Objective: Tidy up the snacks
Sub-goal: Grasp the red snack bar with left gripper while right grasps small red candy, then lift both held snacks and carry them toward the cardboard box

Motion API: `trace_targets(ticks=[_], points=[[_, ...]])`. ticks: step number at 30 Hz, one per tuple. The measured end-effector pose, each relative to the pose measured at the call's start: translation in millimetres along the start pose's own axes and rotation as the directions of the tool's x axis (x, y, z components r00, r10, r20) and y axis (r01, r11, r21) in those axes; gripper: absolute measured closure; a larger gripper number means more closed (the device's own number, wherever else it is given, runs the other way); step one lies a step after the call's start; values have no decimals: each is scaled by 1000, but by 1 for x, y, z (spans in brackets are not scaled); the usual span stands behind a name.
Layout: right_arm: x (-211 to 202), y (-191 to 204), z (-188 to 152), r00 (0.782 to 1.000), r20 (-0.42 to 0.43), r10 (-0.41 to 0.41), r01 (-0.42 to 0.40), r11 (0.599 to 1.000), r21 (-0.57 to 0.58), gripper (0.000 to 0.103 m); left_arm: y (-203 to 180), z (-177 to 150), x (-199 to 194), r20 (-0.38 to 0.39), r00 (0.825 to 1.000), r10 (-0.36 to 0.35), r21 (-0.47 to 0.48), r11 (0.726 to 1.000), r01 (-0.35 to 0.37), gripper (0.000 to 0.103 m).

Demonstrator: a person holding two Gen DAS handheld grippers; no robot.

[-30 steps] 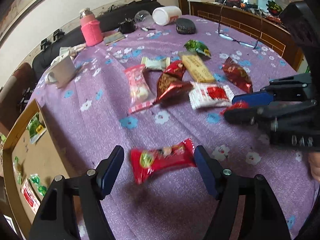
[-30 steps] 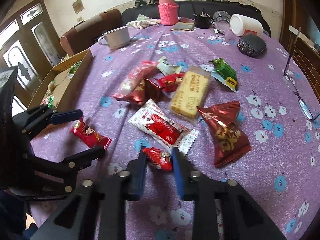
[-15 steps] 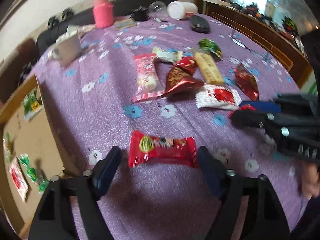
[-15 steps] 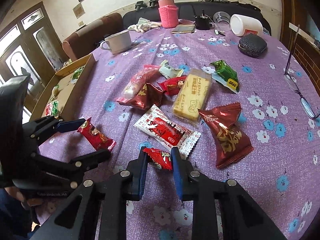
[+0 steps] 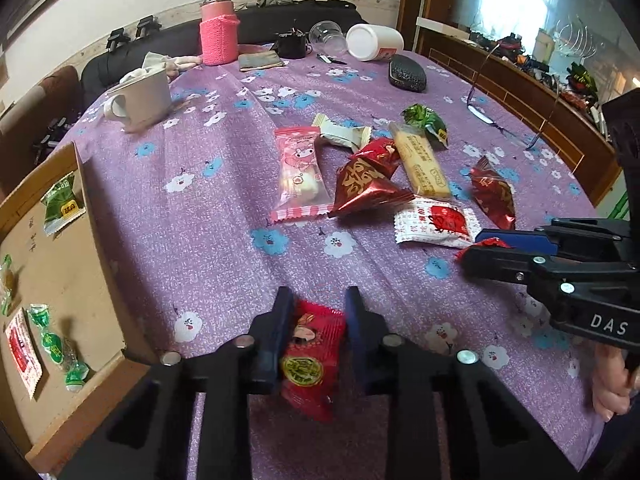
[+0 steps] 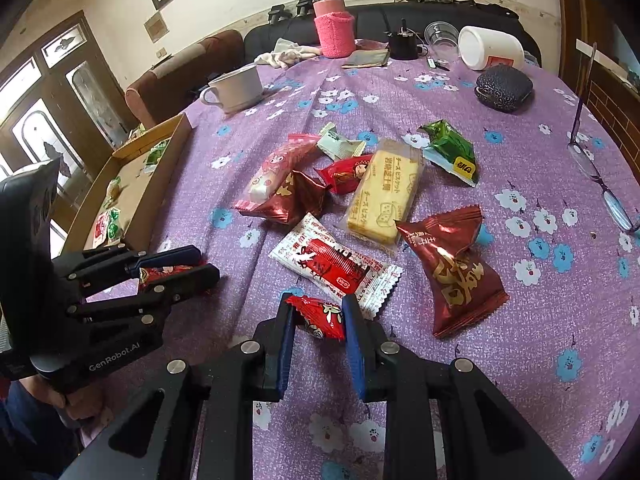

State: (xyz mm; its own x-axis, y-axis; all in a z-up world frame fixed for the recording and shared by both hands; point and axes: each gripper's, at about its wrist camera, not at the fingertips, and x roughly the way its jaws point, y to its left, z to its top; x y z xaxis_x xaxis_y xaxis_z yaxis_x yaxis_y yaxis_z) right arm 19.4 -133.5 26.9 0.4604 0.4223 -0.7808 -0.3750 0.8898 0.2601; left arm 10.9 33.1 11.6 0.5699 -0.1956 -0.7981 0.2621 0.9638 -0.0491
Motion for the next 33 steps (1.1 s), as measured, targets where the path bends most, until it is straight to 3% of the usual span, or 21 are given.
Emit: trace_targets(ticks=[5, 7, 9, 15, 17, 19, 20, 23, 29, 33], points=[[1, 0, 0, 1000, -2, 1, -1, 1000, 2, 78, 1, 0, 0, -5, 1000, -3, -8, 1000, 3, 77], [1, -2, 1, 1000, -2, 3, -3, 1000, 9, 78, 1, -2, -2, -18, 1000, 4, 2, 1000, -4, 71], [1, -3, 2, 1000, 2, 6, -6, 1000, 15, 78, -2, -6, -7, -22, 1000, 4, 32, 999, -4, 49], [-2, -2, 2, 1000, 13, 13, -13, 1000, 12, 78, -16, -16, -18, -25, 999, 25, 132, 991, -22, 36], [-3, -2, 1, 1000, 17, 17, -17, 1000, 12, 78, -17, -19, -20, -17, 999, 34, 147, 989, -31, 36], [-3, -2, 1, 1000, 15, 20, -20, 1000, 11, 78, -15, -19, -18, -21, 999, 47, 142, 989, -43, 50], [-3, -2, 1, 1000, 14, 23, -24, 1000, 11, 78, -12, -20, -16, -35, 998, 55, 129, 990, -50, 70], [-4, -1, 1, 1000, 15, 23, -23, 1000, 12, 78, -3, -18, -15, -33, 999, 43, 81, 996, -40, 83], [-2, -2, 1, 999, 15, 33, -33, 999, 16, 78, 5, -18, -16, 1, 1000, 24, 9, 1000, -24, 84], [-4, -3, 1, 998, 27, 50, -51, 999, 18, 78, 16, -14, -25, 69, 998, 9, -64, 998, -5, 84]])
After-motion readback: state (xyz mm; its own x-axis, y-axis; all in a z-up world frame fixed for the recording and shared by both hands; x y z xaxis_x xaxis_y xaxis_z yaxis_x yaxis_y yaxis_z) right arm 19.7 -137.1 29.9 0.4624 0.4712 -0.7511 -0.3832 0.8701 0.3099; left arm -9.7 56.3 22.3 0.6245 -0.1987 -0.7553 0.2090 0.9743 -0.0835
